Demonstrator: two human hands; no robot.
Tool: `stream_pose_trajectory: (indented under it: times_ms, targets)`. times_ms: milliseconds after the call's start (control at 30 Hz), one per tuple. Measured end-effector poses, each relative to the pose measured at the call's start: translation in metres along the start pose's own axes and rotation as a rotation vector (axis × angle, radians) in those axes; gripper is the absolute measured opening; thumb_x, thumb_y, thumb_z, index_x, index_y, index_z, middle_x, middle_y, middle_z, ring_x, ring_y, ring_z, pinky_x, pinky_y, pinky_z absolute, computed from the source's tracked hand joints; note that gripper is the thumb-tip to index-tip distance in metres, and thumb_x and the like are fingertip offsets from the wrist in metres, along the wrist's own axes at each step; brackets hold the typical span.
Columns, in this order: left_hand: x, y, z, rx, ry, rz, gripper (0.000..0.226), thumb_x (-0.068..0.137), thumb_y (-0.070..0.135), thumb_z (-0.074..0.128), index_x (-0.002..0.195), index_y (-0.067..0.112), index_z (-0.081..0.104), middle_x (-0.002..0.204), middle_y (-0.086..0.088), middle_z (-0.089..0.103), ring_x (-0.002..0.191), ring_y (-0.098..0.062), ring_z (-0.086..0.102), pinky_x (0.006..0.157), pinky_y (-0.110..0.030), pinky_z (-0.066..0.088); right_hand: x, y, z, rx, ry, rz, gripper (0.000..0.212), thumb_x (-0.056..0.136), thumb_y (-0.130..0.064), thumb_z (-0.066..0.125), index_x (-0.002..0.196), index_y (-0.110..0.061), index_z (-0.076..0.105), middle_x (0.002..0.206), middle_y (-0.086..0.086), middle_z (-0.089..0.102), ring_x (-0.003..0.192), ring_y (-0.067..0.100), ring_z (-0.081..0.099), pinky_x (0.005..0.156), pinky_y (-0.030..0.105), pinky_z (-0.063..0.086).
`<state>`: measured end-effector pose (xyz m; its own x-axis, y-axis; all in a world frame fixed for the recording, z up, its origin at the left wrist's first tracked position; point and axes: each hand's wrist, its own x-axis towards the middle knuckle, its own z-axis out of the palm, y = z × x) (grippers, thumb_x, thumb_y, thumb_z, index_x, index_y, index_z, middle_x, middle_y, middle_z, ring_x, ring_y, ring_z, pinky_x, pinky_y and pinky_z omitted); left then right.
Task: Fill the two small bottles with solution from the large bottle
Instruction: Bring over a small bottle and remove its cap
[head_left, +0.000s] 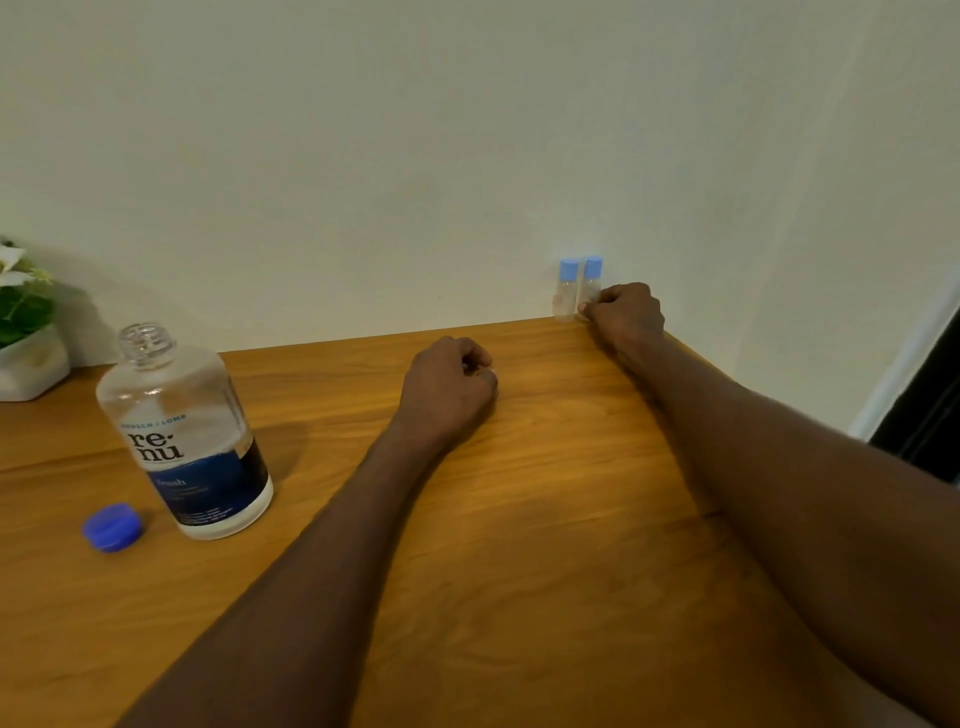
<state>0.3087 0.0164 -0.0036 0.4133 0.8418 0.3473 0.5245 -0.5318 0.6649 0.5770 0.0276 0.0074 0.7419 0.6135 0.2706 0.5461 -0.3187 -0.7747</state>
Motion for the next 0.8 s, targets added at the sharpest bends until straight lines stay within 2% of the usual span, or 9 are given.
stream_pose_trajectory:
  times_ms: [133,233,367,467,600,700,800]
  targets:
    - [-0.003,0.002,-0.003,-0.060,0.006,-0.012,0.025,0.096,0.026,0.069,0.119,0.017,0.072,0.112,0.002,0.069,0.105,-0.014,0.062,0.092,-0.031,0.055,-0.003,0.002,-0.002,0.133,0.068,0.036,0.029,0.093,-0.030,0.078,0.114,-0.012,0.076,0.111,0.006,0.076,0.096,0.020,0.068,0.084,0.033,0.052]
    - [-0.004,0.004,-0.007,-0.128,0.061,-0.028,0.026,0.096,0.023,0.070,0.120,0.014,0.073,0.112,0.001,0.070,0.105,-0.014,0.064,0.089,-0.026,0.050,-0.017,0.002,-0.012,0.286,0.121,0.068,0.025,0.092,-0.028,0.078,0.111,-0.013,0.076,0.103,0.003,0.076,0.096,0.023,0.072,0.094,0.039,0.058]
    - [-0.012,0.010,-0.012,-0.222,0.179,-0.082,0.027,0.095,0.018,0.070,0.121,0.013,0.073,0.110,0.005,0.070,0.108,-0.013,0.065,0.093,-0.024,0.049,-0.067,-0.006,-0.028,0.377,0.104,0.041,0.026,0.091,-0.027,0.079,0.114,-0.014,0.077,0.088,-0.011,0.069,0.093,0.016,0.071,0.094,0.039,0.059]
    - [-0.031,0.015,-0.021,-0.212,0.209,-0.134,0.031,0.093,0.020,0.071,0.124,0.015,0.071,0.118,0.004,0.070,0.116,-0.015,0.064,0.106,-0.035,0.050,-0.120,-0.020,-0.037,0.436,-0.008,0.040,0.029,0.091,-0.030,0.080,0.117,-0.017,0.076,0.098,-0.005,0.075,0.092,0.016,0.071,0.089,0.040,0.061]
    - [-0.064,0.012,-0.039,-0.117,0.222,-0.189,0.040,0.092,0.028,0.070,0.131,0.019,0.066,0.131,0.000,0.069,0.124,-0.021,0.062,0.114,-0.049,0.042,-0.179,-0.042,-0.035,0.471,-0.159,0.038,0.032,0.087,-0.031,0.083,0.116,-0.018,0.076,0.101,-0.007,0.074,0.089,0.009,0.068,0.076,0.029,0.056]
    - [-0.091,0.015,-0.052,-0.049,0.227,-0.184,0.046,0.092,0.028,0.069,0.137,0.020,0.063,0.132,0.000,0.069,0.126,-0.021,0.061,0.116,-0.050,0.040,-0.208,-0.049,-0.027,0.402,-0.168,-0.019,0.030,0.084,-0.035,0.086,0.109,-0.020,0.079,0.092,-0.012,0.074,0.085,0.002,0.068,0.079,0.029,0.057]
    - [-0.112,0.015,-0.067,0.003,0.232,-0.215,0.053,0.092,0.031,0.069,0.143,0.022,0.057,0.142,0.001,0.063,0.135,-0.022,0.054,0.123,-0.052,0.028,-0.228,-0.053,-0.023,0.294,-0.154,-0.100,0.030,0.083,-0.038,0.085,0.107,-0.022,0.080,0.088,-0.013,0.074,0.083,0.002,0.067,0.074,0.027,0.054]
